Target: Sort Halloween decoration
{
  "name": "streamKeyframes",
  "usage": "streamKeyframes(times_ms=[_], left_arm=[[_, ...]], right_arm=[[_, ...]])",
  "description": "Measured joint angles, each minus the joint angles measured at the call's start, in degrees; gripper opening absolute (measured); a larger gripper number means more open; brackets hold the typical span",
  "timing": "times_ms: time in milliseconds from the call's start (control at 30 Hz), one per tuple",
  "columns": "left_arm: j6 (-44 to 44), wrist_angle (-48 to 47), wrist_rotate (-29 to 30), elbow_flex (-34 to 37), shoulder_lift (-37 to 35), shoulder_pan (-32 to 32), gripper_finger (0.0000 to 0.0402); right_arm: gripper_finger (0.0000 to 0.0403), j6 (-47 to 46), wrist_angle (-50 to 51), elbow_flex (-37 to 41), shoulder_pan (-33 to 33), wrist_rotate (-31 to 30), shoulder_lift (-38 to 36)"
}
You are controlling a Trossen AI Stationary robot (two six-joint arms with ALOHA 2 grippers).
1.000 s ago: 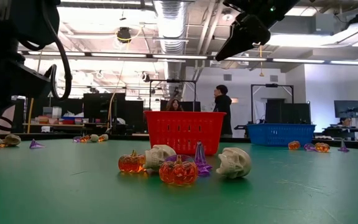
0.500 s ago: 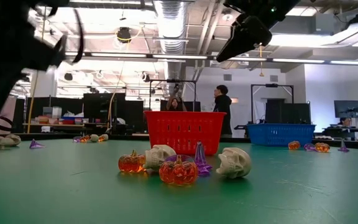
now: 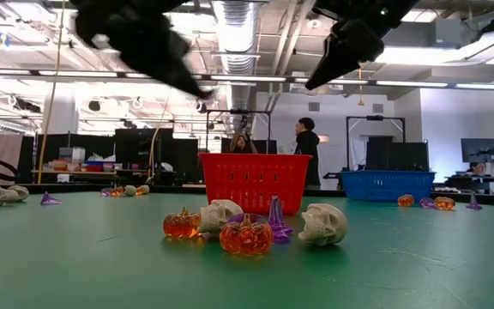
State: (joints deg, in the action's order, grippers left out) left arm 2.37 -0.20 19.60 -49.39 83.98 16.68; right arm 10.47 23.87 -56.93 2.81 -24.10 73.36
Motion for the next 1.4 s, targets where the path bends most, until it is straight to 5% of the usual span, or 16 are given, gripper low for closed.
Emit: streamKeyframes(times_ms=[300,567,767,1033,1167,1400], left_arm=[[2.97,7.59,-15.72,-0.31,8.25,-11.29,0.0],[12.17,22.18,-19.76,-0.37,8.57,-18.23,0.0],[5.07,30.6,-30.75,-2.87,14.8,-28.59,0.0],[4.48,26.61,-36.02,-13.54,22.61,-31.58,0.0],[7.11,25.13,-33.65,-19.22,25.06,-31.45,0.0],[2.17,18.79,-32.56,-39.17,38.78,-34.3,0.0]], right_arm=[[0.0125,-5.24,9.77,-0.02,3.36,-1.19,0.0],[0.0125,-11.79,19.43,-0.02,4.41,-13.58,0.0],[0.0125,-23.06,29.44,-0.02,1.86,-16.42,-2.78],[0.0125,-27.11,30.33,-0.02,-1.6,-16.59,-7.17],[0.0125,-27.14,30.35,-0.02,-2.26,-17.15,-7.56],[0.0125,-28.98,29.17,-0.02,-4.96,-26.76,-8.73]])
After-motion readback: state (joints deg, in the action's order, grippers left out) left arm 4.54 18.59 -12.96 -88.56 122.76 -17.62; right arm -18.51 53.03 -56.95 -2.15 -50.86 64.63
